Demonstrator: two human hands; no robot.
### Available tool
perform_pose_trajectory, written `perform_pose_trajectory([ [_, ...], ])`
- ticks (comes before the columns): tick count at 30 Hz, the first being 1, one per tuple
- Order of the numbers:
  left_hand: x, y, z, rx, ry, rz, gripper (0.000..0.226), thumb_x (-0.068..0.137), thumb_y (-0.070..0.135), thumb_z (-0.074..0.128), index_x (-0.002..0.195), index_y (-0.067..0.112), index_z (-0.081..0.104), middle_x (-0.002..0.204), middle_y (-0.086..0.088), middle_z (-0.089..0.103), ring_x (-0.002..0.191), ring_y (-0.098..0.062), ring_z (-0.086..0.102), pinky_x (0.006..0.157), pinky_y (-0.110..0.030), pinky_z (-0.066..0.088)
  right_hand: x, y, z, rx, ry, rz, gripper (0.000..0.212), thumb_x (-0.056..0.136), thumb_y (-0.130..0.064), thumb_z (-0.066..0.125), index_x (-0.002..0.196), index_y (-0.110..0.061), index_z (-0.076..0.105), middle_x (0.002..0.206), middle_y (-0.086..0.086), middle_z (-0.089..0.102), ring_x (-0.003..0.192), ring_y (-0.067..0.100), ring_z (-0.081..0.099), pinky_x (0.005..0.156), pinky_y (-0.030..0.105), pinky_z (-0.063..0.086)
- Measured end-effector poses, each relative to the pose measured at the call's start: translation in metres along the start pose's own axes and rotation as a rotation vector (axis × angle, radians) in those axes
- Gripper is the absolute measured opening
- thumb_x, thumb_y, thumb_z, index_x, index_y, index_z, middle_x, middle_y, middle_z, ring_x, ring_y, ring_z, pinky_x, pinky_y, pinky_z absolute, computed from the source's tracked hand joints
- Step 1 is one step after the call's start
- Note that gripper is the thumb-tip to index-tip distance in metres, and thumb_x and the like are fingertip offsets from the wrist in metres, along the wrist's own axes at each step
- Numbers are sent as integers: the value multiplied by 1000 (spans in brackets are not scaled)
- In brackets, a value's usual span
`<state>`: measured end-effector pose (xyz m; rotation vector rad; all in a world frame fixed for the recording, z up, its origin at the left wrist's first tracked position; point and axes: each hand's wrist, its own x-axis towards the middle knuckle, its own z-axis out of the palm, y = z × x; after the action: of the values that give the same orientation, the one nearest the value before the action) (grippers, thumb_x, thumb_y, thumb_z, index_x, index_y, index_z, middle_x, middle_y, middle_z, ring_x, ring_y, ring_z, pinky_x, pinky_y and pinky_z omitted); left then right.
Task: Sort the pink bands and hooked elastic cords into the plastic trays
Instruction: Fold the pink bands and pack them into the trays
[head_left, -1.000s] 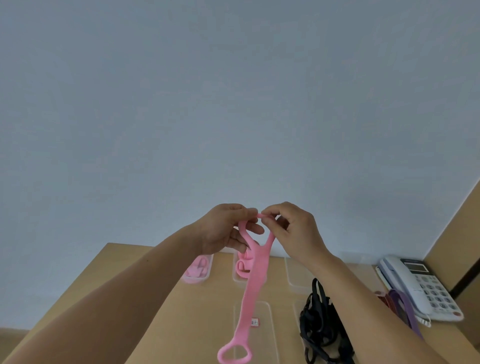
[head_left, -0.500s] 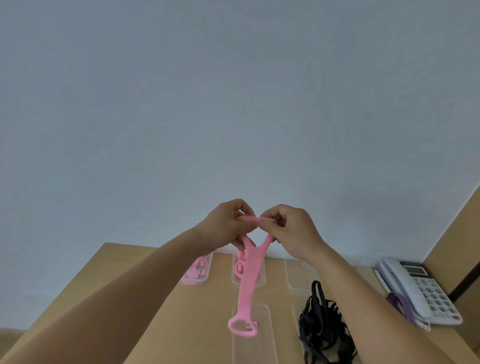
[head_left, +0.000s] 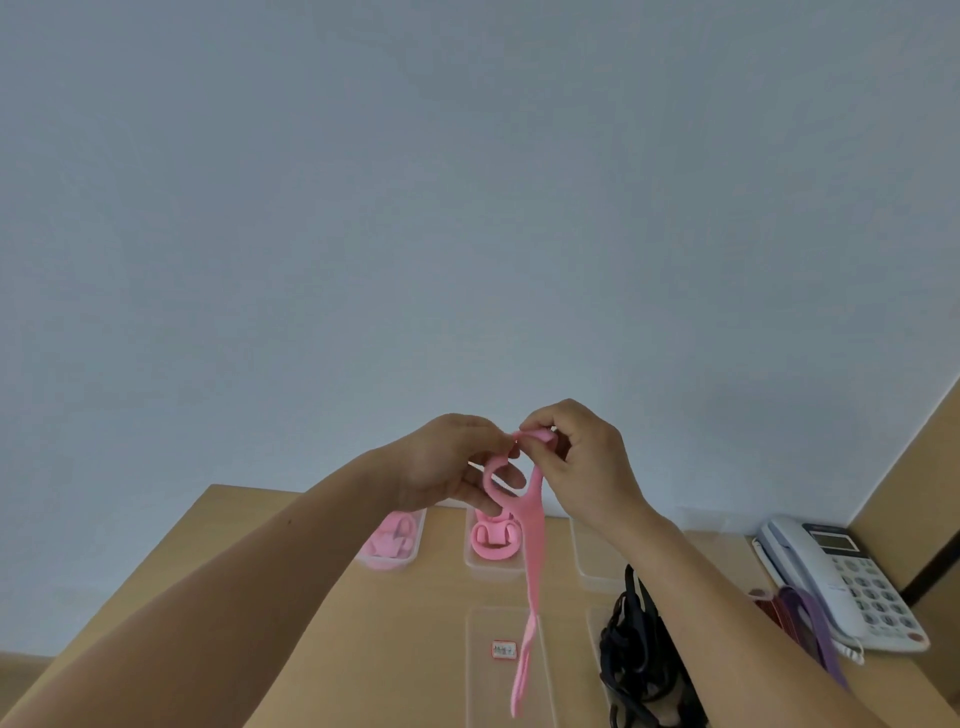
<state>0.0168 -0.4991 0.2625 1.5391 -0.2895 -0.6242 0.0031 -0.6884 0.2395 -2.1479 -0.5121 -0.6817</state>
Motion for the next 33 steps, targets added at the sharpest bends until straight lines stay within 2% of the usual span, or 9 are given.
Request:
perform_pose_trajectory([
  [5,2,-2,2,-6,3,30,15,95,16,60,103,6,53,91,-18,68,80,-39,71,62,-34,56,-3,3,-2,81,1,46,11,84,-14,76,87,-22,69,83,-15,67,74,6,62,63,14,48],
  [8,4,-4,1,92,41,65,24,97,22,60,109,1,57,85,-12,70,78,-31,70,70,-38,59,-4,4,-3,95,2,69,19,83,-15,77,83,-31,67,83,-17,67,72,4,62,62,12,46],
  [11,6,-7,2,147,71,94,27,95,27,62,113,6,65,91,-7,72,87,-26,71,79,-39,60,-5,4,-2,109,19,140,20,84,-18,77,79,-34,65,82,-19,68,71,5,63,62,13,47],
  [14,6,-8,2,142,70,114,26,92,28,65,109,8,68,97,-9,74,88,-25,71,75,-36,60,-2,3,-4,134,-9,252,13,86,-23,75,75,-28,69,76,-17,69,67,5,63,61,15,49],
  [18,8,-14,0,80,82,117,22,95,19,63,110,3,61,96,-13,74,90,-34,73,75,-39,60,4,-2,-12,144,-23,307,41,95,-33,61,64,-7,68,62,-8,70,55,6,62,56,11,44],
  [23,11,-12,3,87,67,136,20,99,18,54,110,2,60,94,-16,74,87,-38,72,73,-41,60,9,-6,-16,245,-81,393,42,98,-35,57,72,-5,70,66,-2,72,53,2,60,52,10,43],
  [28,9,-8,2,101,104,87,21,97,25,56,109,9,62,92,-20,74,77,-36,72,63,-36,59,10,-10,-17,357,-162,334,15,94,-20,65,85,-21,76,68,-7,71,58,0,62,49,10,42],
  [31,7,-10,3,92,85,4,28,94,32,57,107,7,55,94,-22,74,79,-41,72,63,-38,59,10,-8,-13,316,-125,265,20,92,-13,67,88,-31,75,74,-9,72,72,3,69,55,13,48],
  [33,7,-10,4,52,74,-16,27,94,31,56,105,6,52,93,-25,73,74,-40,71,62,-38,58,9,-5,-9,272,-106,235,26,91,-12,68,91,-38,73,80,-15,73,80,2,69,66,16,52],
])
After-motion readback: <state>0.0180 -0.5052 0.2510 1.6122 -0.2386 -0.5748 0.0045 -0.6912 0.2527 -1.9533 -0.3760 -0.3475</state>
